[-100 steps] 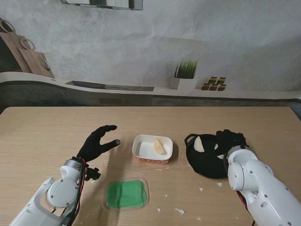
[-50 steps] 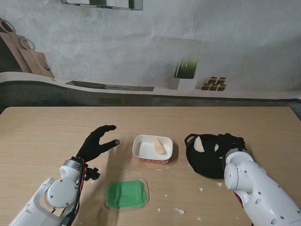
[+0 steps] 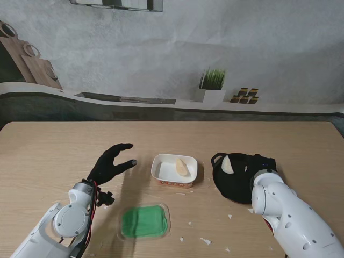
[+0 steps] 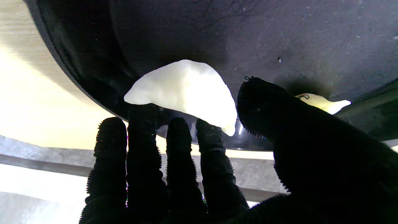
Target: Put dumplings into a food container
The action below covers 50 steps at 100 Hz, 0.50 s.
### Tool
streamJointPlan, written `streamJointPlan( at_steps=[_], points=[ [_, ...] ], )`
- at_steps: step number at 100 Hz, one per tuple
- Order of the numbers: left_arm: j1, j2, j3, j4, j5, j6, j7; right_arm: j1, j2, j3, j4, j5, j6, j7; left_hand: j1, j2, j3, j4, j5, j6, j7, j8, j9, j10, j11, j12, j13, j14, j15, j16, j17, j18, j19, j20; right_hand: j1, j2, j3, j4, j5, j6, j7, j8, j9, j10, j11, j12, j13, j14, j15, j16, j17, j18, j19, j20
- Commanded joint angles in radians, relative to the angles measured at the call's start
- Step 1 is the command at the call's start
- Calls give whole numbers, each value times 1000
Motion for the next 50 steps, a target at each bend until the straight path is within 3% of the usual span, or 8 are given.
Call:
streamJointPlan(
  at_steps=[1, 20, 21, 50],
  points=[
    [-1, -3, 2, -1, 1, -2, -14, 2, -5, -10, 8, -7, 6, 26, 6, -7, 4, 22, 13, -11, -2, 7, -1, -16, -2, -5, 1, 2, 4, 16, -13, -23, -23, -3, -5, -28, 27, 45, -30, 10, 17, 13, -30, 3, 30, 7, -1, 11, 11, 1, -5, 7, 40, -16],
    [-1, -3, 2, 0, 1, -3, -14, 16, -1, -24, 26, -6, 12, 46, 6, -10, 6, 22, 11, -12, -1, 8, 0, -19, -1, -4, 2, 3, 4, 17, -13, -23, -23, -4, 17, -29, 40, 49, -70, -25, 34, 22, -61, -30, 47, 14, -6, -1, 18, 5, -4, -5, 41, -20],
    [-1, -3, 2, 0, 1, -4, -14, 17, -1, -25, 26, -6, 12, 47, 7, -10, 7, 22, 12, -11, -1, 8, -2, -3, -3, -5, 2, 4, 4, 17, -13, -23, -23, -4, 19, -29, 42, 49, -72, -27, 35, 22, -62, -32, 47, 14, -5, -1, 19, 6, -4, -5, 42, -20],
    [-1, -2, 1, 2, 6, -5, -14, 31, 6, -40, 41, -24, 1, 84, 8, -15, 11, 22, 9, -11, 0, 8, -1, -22, 0, -3, 1, 3, 3, 16, -15, -24, -25, -4, 61, -39, 83, 57, -148, -86, 85, 49, -121, -95, 87, 25, -9, -29, 60, 27, 0, -24, 61, -19]
  ],
)
